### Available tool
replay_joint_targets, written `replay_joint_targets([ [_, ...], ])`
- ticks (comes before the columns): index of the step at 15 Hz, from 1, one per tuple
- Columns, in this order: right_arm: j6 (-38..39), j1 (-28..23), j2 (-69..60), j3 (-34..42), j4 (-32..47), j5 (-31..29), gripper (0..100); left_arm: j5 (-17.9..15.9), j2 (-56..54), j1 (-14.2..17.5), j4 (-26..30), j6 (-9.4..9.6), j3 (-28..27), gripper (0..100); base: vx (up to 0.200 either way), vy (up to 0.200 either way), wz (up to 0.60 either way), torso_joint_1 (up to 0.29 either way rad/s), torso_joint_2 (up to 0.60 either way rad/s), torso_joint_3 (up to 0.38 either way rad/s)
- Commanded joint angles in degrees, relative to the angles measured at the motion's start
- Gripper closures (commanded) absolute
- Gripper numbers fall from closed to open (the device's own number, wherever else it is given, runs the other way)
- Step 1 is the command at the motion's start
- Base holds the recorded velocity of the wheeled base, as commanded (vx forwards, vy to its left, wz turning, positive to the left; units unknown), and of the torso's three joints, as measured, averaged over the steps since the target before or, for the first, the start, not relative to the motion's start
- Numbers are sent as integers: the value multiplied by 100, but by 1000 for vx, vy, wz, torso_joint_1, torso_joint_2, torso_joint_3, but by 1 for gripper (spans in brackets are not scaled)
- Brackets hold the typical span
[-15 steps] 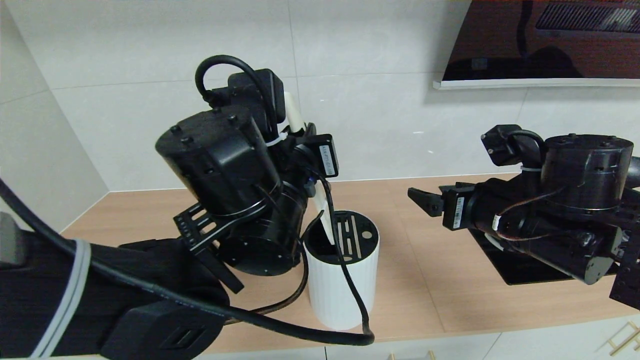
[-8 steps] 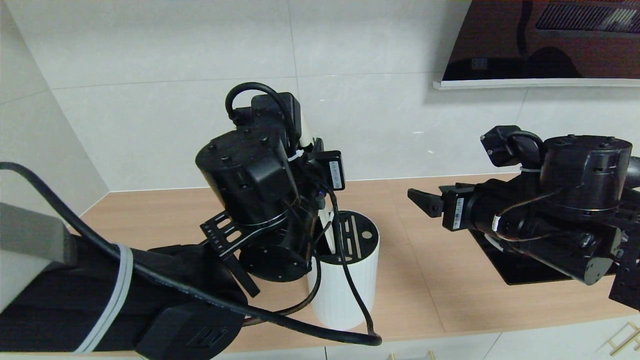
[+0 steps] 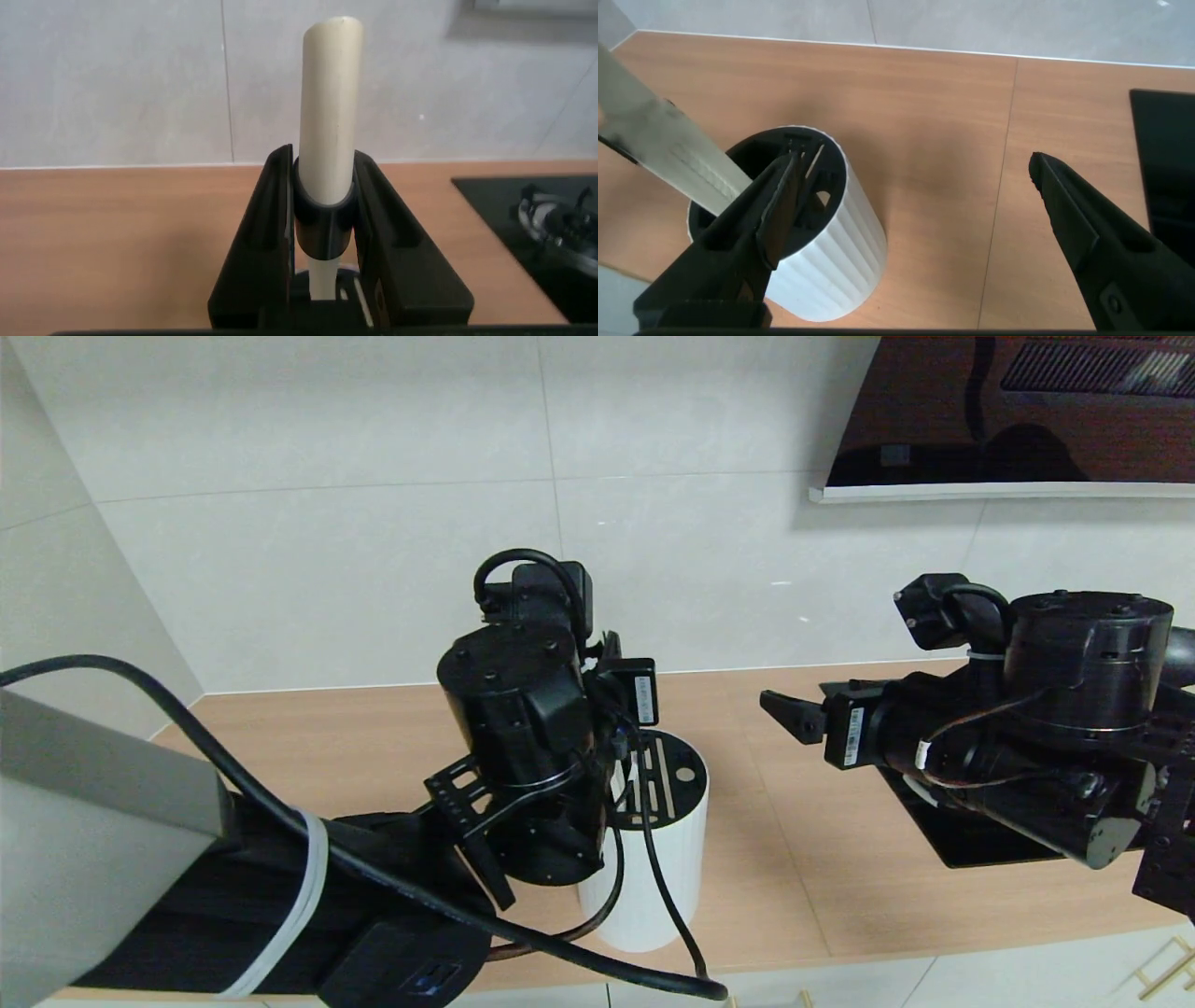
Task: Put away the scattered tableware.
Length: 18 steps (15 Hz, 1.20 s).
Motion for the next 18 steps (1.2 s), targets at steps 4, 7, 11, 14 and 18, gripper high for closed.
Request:
replay_joint_targets([
  [4, -1, 2, 29, 10, -2, 1, 0, 0, 388, -98, -2, -147, 88, 100, 0, 0, 0, 0, 0, 0],
  [7, -1, 2, 29, 10, -2, 1, 0, 0, 441, -98, 25, -147, 246, 100, 0, 0, 0, 0, 0, 0],
  [11, -1, 2, 38, 10, -2, 1, 0, 0, 555, -98, 25, -147, 308, 100, 0, 0, 0, 0, 0, 0],
  [14, -1, 2, 47, 10, -2, 1, 0, 0, 634, -98, 25, -147, 351, 100, 0, 0, 0, 0, 0, 0],
  [18, -1, 2, 47, 10, -2, 1, 0, 0, 634, -98, 25, -147, 351, 100, 0, 0, 0, 0, 0, 0],
])
